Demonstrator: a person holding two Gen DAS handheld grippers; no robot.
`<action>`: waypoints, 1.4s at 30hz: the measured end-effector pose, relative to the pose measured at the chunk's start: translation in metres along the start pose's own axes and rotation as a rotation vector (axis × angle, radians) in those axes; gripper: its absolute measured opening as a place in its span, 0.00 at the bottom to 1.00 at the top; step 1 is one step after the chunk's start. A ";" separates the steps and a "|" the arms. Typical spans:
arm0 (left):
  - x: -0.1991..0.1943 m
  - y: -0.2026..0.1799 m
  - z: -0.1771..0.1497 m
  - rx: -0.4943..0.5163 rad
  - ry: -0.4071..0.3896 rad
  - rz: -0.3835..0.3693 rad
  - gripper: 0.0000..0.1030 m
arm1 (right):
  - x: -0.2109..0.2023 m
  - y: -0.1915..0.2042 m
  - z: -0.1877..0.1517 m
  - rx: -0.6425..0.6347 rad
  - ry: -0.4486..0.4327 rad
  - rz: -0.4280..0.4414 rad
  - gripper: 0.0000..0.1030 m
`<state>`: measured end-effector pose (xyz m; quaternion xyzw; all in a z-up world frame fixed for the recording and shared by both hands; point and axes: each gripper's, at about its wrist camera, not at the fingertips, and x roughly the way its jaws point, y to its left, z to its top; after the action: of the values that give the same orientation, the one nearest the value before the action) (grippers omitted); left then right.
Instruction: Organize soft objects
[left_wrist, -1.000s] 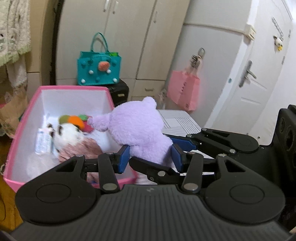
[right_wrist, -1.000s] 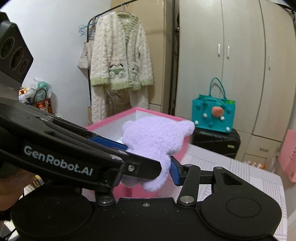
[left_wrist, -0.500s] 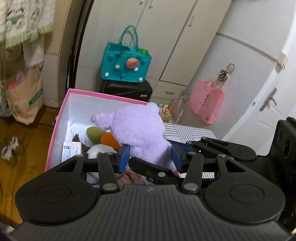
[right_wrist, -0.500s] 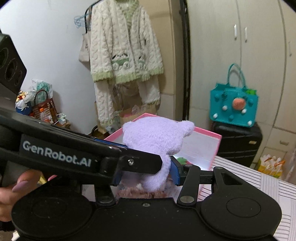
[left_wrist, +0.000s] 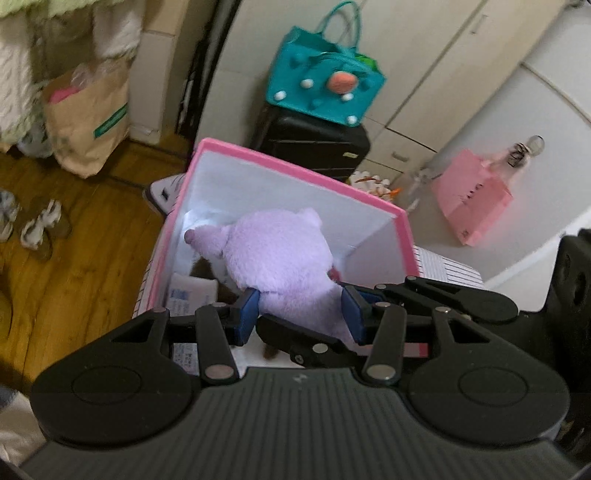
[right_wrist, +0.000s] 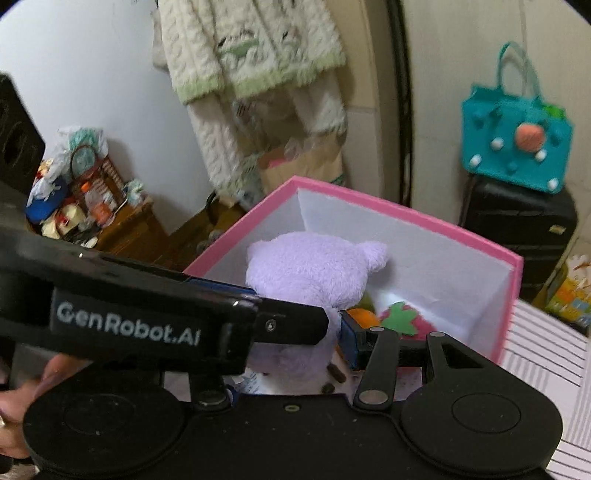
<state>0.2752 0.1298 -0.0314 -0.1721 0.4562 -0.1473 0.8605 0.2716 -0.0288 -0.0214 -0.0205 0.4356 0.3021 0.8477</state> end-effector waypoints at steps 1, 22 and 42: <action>0.001 0.003 0.000 -0.021 -0.001 0.004 0.46 | 0.003 -0.002 0.002 0.006 0.014 0.016 0.54; -0.021 -0.006 -0.007 0.066 -0.130 0.167 0.56 | -0.011 0.007 -0.001 -0.161 -0.005 -0.037 0.74; -0.100 -0.051 -0.068 0.254 -0.232 0.188 0.82 | -0.133 0.027 -0.070 -0.096 -0.147 -0.182 0.94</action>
<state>0.1597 0.1143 0.0287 -0.0347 0.3456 -0.1019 0.9322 0.1487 -0.0935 0.0411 -0.0784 0.3535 0.2452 0.8993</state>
